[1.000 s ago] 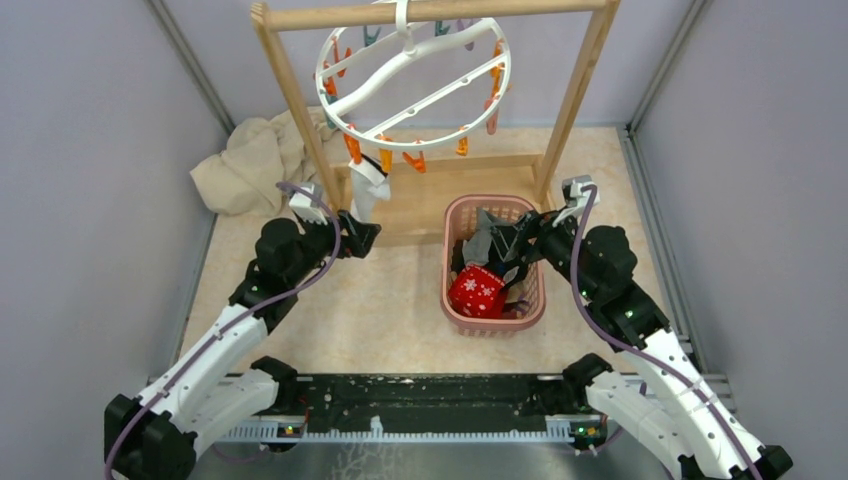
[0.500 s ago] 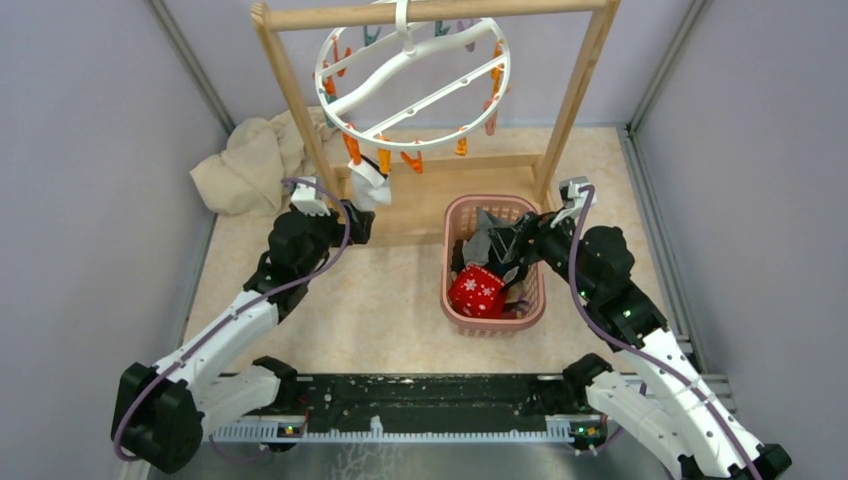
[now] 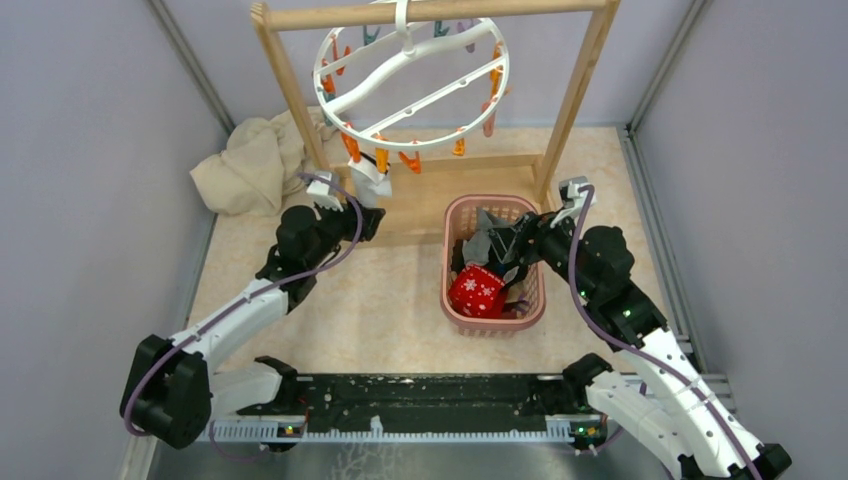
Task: Remove the socks clipped to the hanger
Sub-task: Remove the sock from the hanger.
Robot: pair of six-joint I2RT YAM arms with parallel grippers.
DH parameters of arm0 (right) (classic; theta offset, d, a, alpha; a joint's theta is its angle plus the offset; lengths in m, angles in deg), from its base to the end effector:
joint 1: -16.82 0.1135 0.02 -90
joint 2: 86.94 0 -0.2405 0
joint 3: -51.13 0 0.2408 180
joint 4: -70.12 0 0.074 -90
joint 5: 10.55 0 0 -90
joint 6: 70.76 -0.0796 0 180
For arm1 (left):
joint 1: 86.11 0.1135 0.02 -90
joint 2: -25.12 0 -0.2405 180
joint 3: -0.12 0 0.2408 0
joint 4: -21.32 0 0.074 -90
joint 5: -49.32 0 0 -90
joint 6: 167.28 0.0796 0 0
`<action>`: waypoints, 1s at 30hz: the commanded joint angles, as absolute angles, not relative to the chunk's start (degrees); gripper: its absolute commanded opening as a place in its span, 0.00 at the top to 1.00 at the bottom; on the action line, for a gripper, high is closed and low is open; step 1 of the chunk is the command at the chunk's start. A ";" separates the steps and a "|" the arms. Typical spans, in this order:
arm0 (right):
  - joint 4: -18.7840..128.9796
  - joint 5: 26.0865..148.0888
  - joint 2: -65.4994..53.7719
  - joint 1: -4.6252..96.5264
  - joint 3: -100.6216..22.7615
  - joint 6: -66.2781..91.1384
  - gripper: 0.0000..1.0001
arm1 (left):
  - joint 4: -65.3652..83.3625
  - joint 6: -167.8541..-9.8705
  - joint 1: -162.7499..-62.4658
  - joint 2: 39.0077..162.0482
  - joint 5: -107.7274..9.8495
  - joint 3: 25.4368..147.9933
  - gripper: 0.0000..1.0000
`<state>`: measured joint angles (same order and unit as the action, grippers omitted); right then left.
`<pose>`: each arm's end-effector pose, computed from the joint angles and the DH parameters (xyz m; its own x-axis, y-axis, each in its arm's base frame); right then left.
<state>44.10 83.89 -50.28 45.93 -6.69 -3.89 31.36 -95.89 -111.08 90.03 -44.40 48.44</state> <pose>0.1756 0.1048 0.3310 -0.2851 0.2895 -0.9137 -0.4789 0.7827 0.3974 0.2709 -0.1318 0.2451 -0.2511 -0.2344 -0.9392 0.4216 0.8469 -0.3241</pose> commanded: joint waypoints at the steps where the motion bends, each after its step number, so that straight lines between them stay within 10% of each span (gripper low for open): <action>1: 46.37 84.59 -50.36 45.70 -8.55 -3.60 0.18 | 35.09 -96.26 -110.79 90.63 -49.96 51.24 0.43; 21: 46.26 84.75 -50.63 45.65 -8.50 -4.07 0.18 | 29.23 -94.78 -118.01 91.26 -48.34 54.36 0.88; 30: 43.55 83.31 -51.33 45.65 -10.75 -2.64 0.18 | 26.00 -92.36 -125.10 93.73 -41.23 57.90 0.91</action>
